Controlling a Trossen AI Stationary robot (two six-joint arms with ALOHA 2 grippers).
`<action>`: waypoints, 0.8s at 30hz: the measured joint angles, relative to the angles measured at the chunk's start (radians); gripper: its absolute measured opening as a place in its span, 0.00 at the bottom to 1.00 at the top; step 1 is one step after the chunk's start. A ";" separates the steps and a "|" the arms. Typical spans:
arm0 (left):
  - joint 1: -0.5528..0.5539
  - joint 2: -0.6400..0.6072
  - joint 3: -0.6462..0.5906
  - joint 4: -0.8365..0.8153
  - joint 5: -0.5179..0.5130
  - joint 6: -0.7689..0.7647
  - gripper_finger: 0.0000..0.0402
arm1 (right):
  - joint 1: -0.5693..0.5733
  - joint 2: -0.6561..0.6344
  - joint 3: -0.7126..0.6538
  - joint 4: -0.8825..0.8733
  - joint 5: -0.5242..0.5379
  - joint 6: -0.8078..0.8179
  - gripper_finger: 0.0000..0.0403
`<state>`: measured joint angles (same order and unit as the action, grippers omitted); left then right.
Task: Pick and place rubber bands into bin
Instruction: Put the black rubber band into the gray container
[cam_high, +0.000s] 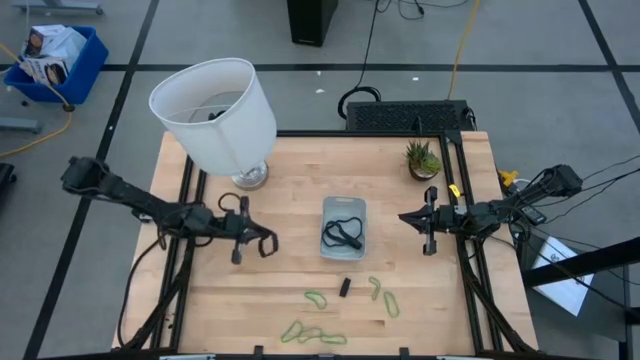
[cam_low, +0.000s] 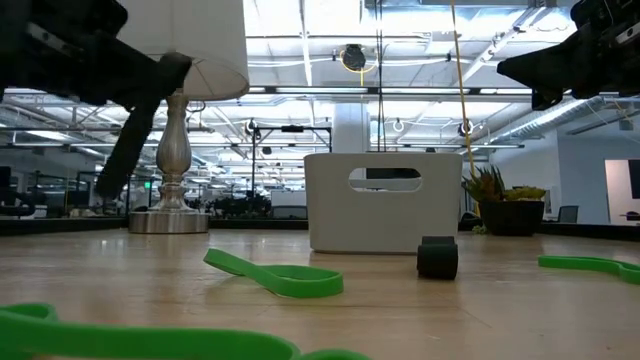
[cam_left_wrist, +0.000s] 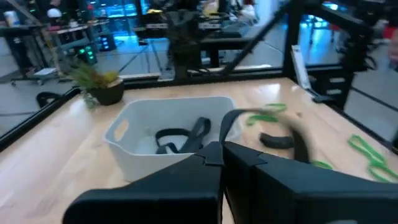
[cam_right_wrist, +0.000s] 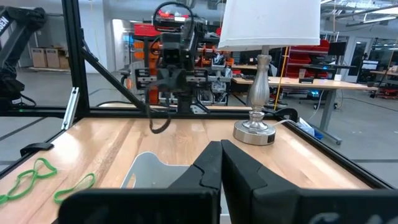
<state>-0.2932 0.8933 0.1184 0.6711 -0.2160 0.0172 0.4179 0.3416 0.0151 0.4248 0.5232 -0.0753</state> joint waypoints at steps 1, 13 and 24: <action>0.012 0.011 0.000 0.019 0.003 -0.007 0.00 | 0.000 0.000 0.000 0.000 0.000 0.000 0.00; 0.086 0.327 0.277 0.074 0.035 0.071 0.00 | 0.000 0.000 0.000 0.004 0.000 -0.016 0.00; 0.178 0.692 0.712 -0.103 0.202 0.130 0.00 | 0.000 0.000 0.000 0.004 0.003 -0.018 0.00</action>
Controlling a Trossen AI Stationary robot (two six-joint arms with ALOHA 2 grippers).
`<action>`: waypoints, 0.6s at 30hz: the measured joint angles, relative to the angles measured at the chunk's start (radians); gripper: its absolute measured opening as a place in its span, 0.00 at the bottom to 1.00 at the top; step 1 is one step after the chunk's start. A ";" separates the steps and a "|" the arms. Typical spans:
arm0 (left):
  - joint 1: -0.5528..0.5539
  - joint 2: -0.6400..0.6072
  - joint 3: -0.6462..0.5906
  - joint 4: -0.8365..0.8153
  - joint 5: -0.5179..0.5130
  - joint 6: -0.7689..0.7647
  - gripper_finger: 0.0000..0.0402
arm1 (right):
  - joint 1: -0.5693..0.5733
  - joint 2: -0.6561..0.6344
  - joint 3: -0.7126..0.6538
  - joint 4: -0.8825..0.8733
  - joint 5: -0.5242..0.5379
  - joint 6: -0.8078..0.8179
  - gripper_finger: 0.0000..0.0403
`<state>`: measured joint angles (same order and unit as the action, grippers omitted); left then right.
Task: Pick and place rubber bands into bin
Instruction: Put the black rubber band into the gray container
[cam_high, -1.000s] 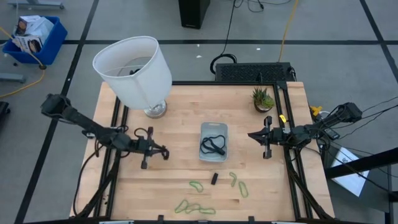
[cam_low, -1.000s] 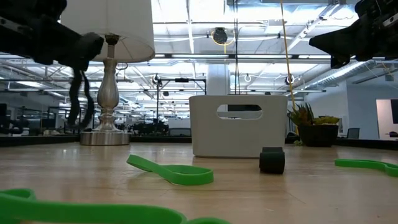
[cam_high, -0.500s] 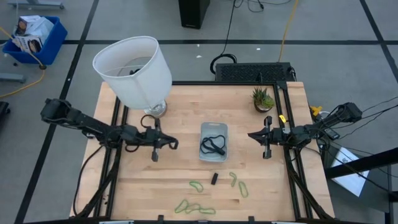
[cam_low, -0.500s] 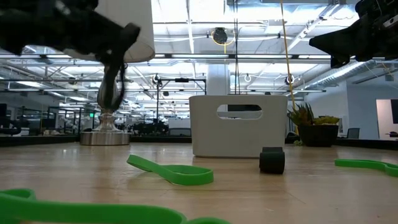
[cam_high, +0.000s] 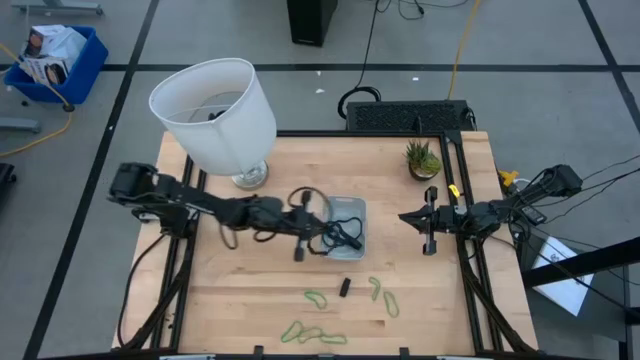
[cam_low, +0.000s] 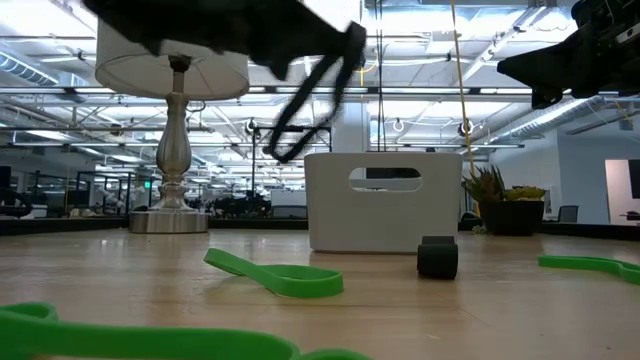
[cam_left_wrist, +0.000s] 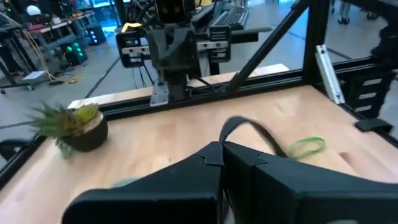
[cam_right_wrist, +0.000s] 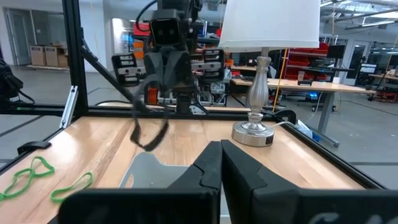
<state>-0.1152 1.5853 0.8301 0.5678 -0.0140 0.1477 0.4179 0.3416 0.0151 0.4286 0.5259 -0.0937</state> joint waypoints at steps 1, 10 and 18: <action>0.010 0.027 0.037 -0.017 0.018 0.009 0.00 | 0.000 0.000 0.000 0.000 0.000 0.000 0.00; 0.100 0.238 0.225 -0.115 0.128 0.034 0.00 | 0.000 0.000 0.000 -0.002 0.001 -0.001 0.00; 0.128 0.320 0.226 -0.125 0.124 -0.027 0.14 | 0.000 0.000 0.000 -0.023 0.001 0.000 0.00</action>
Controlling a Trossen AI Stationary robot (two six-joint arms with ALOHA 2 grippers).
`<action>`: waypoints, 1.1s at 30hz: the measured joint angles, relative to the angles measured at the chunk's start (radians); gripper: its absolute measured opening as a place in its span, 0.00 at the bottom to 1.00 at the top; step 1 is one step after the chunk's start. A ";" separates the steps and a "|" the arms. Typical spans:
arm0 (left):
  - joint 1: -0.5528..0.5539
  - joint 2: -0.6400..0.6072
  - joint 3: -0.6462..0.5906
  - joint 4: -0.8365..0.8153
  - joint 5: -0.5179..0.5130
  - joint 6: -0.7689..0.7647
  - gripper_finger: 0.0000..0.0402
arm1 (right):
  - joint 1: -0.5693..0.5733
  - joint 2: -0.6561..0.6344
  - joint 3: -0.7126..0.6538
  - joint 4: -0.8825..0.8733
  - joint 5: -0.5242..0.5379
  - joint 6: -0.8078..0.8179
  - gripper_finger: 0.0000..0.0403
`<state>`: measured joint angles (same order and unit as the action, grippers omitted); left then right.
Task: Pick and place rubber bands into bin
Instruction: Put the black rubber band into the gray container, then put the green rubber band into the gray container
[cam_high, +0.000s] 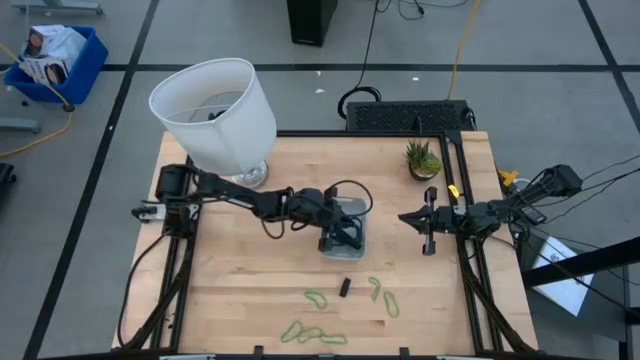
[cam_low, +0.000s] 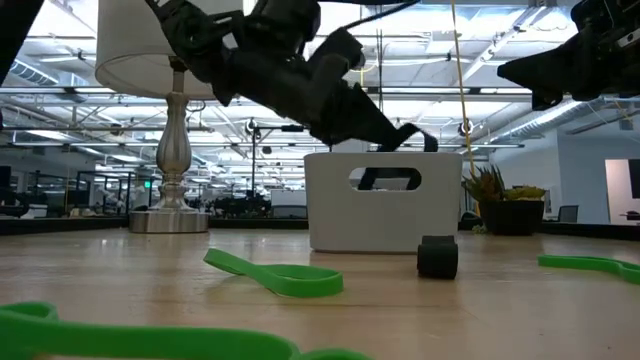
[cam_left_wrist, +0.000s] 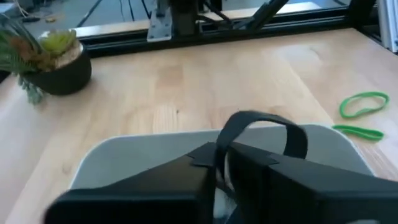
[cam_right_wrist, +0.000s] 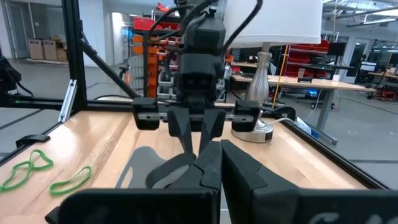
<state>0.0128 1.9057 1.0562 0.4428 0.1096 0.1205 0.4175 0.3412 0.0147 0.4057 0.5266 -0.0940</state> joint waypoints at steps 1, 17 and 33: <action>0.000 0.001 0.000 -0.004 -0.001 0.000 0.17 | 0.000 0.000 0.000 0.000 0.000 0.000 0.00; -0.052 -0.270 -0.011 -0.260 -0.041 0.135 0.58 | 0.000 0.000 0.000 0.001 -0.002 0.031 0.00; -0.106 -0.904 -0.422 -0.364 -0.141 0.117 0.01 | 0.000 0.000 0.000 0.001 -0.003 0.055 0.00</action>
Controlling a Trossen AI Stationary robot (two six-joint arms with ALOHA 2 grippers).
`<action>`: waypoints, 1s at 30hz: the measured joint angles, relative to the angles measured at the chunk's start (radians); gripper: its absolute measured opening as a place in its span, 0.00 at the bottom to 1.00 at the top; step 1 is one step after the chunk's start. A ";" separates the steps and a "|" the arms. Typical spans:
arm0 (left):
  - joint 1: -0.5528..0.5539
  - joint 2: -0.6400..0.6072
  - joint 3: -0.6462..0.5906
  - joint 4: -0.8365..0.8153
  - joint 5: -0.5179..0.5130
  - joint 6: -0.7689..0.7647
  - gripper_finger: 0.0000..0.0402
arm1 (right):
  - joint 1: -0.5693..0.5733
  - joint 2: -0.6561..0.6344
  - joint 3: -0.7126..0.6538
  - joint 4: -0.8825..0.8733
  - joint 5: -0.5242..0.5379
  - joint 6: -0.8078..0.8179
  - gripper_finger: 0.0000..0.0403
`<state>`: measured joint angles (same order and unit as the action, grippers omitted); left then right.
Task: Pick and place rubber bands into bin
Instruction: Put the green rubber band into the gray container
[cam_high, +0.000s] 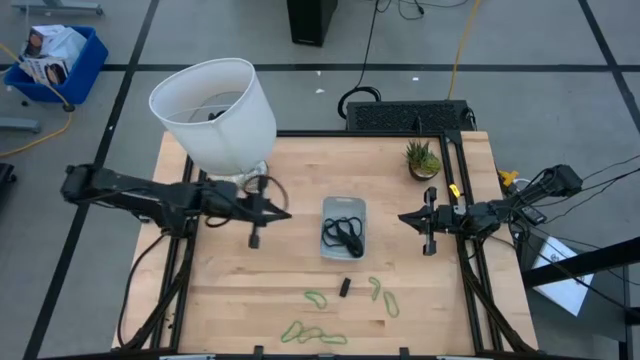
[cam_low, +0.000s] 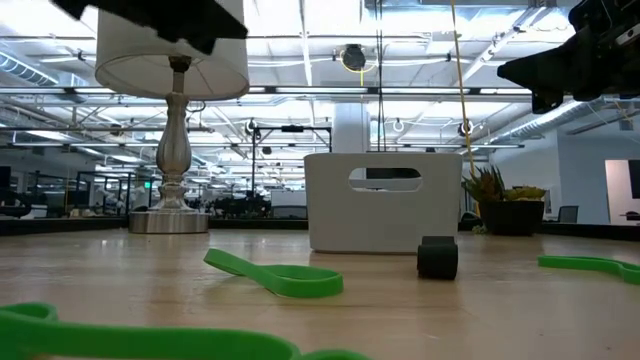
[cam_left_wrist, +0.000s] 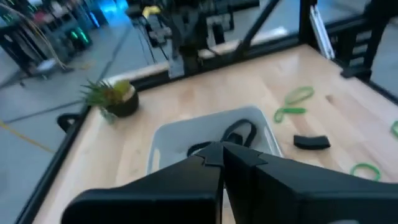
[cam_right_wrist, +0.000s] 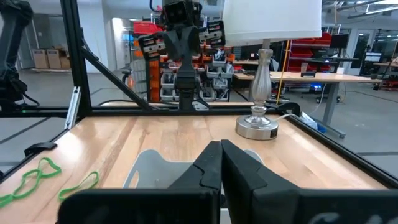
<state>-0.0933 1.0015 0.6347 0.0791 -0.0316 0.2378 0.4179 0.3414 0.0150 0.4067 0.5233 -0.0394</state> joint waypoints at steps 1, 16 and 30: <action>0.002 -0.034 -0.041 0.048 0.003 -0.007 0.01 | 0.000 0.000 0.000 0.000 0.000 0.000 0.00; -0.017 -0.403 -0.437 0.356 0.026 -0.049 0.01 | 0.000 0.000 0.000 -0.001 0.000 -0.006 0.00; -0.029 -0.434 -0.625 0.491 -0.022 -0.086 0.00 | 0.001 0.035 0.000 0.000 0.001 -0.006 0.00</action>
<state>-0.1223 0.5678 0.0097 0.5705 -0.0536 0.1516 0.4187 0.3766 0.0148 0.4063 0.5245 -0.0457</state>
